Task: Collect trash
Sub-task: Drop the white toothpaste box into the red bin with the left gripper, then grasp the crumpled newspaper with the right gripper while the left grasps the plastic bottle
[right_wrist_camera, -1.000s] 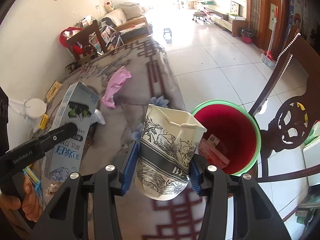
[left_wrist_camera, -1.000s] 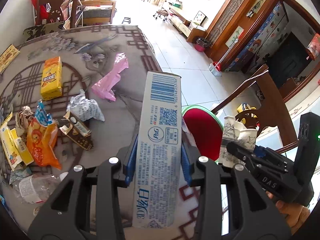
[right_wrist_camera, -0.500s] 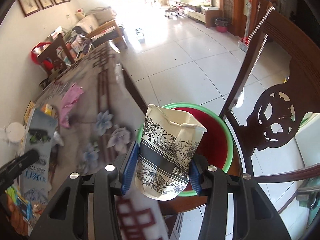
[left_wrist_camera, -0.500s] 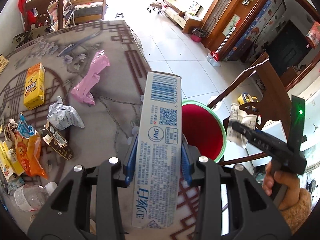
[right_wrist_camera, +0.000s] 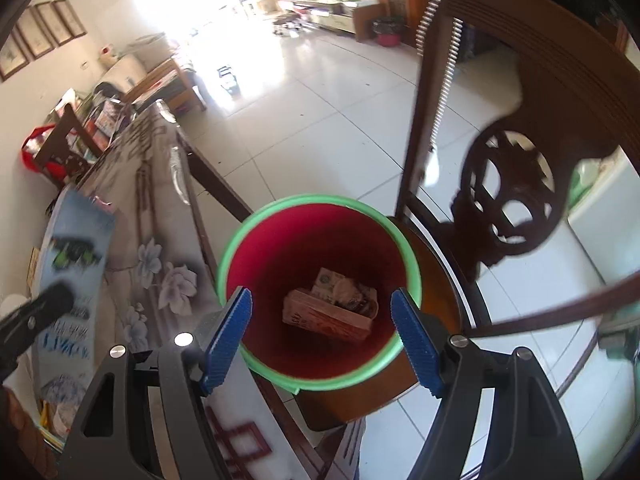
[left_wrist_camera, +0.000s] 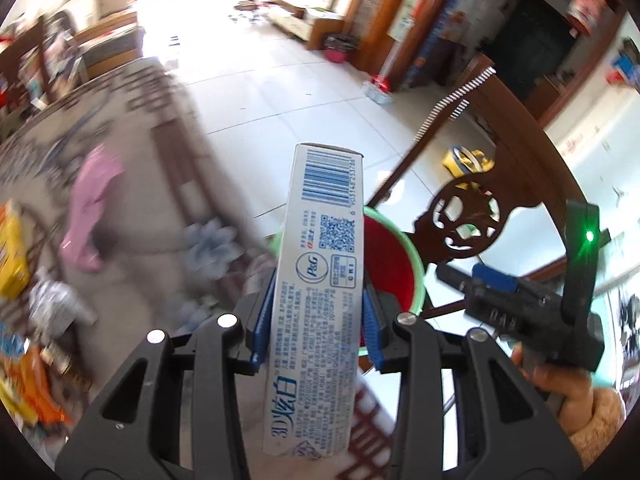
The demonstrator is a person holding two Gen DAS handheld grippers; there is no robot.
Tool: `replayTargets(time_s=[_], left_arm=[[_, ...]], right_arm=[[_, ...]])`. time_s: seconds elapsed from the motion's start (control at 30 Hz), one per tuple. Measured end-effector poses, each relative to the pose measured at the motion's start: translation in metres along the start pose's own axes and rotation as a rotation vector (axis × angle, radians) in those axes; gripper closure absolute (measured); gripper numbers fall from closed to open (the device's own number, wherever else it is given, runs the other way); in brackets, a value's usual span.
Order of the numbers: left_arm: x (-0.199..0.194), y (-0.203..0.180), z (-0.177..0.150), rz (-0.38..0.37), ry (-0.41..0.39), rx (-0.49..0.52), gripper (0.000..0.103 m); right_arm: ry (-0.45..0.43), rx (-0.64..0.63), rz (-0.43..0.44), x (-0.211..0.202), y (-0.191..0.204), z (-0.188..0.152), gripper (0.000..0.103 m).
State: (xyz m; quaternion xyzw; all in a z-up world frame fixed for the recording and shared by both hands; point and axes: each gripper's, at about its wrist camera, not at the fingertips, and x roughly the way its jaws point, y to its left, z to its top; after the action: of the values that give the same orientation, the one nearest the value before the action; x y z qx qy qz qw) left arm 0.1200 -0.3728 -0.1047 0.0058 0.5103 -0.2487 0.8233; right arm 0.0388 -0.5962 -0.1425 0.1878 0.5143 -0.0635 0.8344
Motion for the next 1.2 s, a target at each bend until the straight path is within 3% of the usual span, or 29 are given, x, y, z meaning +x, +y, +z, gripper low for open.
replayTargets(time_s=[0.33, 0.4, 0.47, 0.6, 0.87, 1.2], left_arm=[[0.032, -0.049, 0.018, -0.045, -0.008, 0.14, 0.064], [0.034, -0.051, 0.02, -0.047, -0.012, 0.139, 0.059], [0.032, -0.05, 0.019, -0.046, -0.014, 0.134, 0.043], [0.012, -0.038, 0.017, -0.044, -0.054, 0.109, 0.038], [-0.064, 0.048, -0.017, 0.059, -0.138, -0.082, 0.033], [-0.156, 0.165, -0.106, 0.256, -0.192, -0.363, 0.032]], right_arm=[[-0.019, 0.048, -0.038, -0.027, -0.016, -0.029, 0.031], [-0.014, 0.054, -0.038, -0.03, -0.016, -0.034, 0.031], [-0.013, 0.053, -0.037, -0.032, -0.015, -0.037, 0.031], [-0.025, 0.036, -0.037, -0.043, -0.007, -0.045, 0.031], [-0.049, 0.013, -0.027, -0.056, 0.012, -0.053, 0.027], [-0.006, -0.118, 0.049, -0.05, 0.086, -0.078, 0.027]])
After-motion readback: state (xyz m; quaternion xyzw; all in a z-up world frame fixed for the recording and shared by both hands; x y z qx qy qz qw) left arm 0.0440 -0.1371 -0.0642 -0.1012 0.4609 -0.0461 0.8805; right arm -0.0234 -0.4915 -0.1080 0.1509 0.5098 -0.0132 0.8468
